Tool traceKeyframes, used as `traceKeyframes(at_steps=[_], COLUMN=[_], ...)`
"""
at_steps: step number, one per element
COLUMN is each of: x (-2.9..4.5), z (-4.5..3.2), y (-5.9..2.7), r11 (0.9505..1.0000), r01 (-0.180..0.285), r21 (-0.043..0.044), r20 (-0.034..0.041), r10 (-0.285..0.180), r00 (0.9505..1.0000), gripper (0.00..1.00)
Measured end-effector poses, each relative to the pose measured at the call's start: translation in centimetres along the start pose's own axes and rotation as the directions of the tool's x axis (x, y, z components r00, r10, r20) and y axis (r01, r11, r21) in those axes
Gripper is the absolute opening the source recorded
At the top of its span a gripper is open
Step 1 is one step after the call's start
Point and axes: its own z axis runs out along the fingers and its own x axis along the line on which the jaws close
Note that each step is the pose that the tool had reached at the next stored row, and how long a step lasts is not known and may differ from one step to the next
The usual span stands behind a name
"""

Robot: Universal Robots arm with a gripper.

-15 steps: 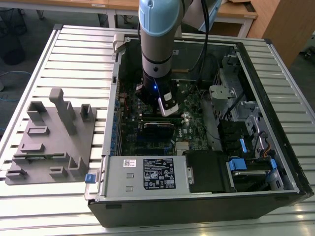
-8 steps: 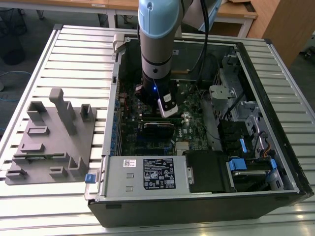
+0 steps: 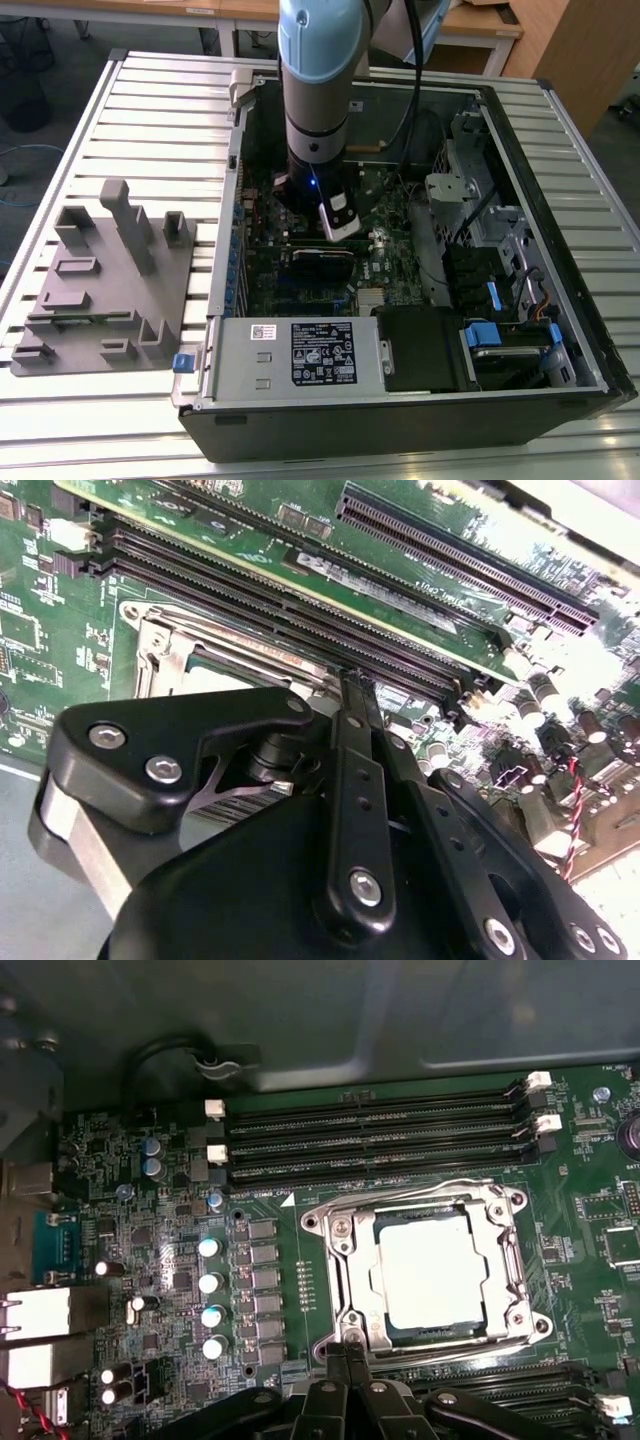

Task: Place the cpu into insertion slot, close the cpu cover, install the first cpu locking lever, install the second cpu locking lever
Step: 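Install the second cpu locking lever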

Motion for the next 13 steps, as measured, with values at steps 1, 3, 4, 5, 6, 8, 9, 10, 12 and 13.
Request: traceKeyframes(at_steps=[1,3,4,5,6,8,9,10,12,13], x=[0.02,0.06,0.08,0.10,0.11,0.16,0.21,0.26,0.35,0.38], z=[0.00,-0.01,-0.02,-0.03,-0.03,-0.04,-0.03,-0.03,-0.03,-0.03], y=[-0.03,-0.11,-0.16,-0.21,-0.26,-0.32,-0.34,-0.35,-0.36,-0.37], r11=[1.0000,1.0000,1.0000,1.0000,1.0000,1.0000,1.0000,1.0000,1.0000,1.0000], r01=[0.000,0.000,0.000,0.000,0.000,0.000,0.000,0.000,0.000,0.000], r21=[0.0000,-0.0001,-0.0001,-0.0001,-0.0002,-0.0002,-0.0002,-0.0002,-0.0002,-0.0003], r20=[0.0000,0.0001,0.0000,0.0000,0.0000,0.0001,0.0001,0.0001,0.0001,0.0000], r10=[0.000,0.000,0.000,0.000,0.000,0.000,0.000,0.000,0.000,0.000], r00=[1.0000,1.0000,1.0000,1.0000,1.0000,1.0000,1.0000,1.0000,1.0000,1.0000], gripper=[0.10,0.10,0.10,0.10,0.10,0.10,0.10,0.10,0.10,0.10])
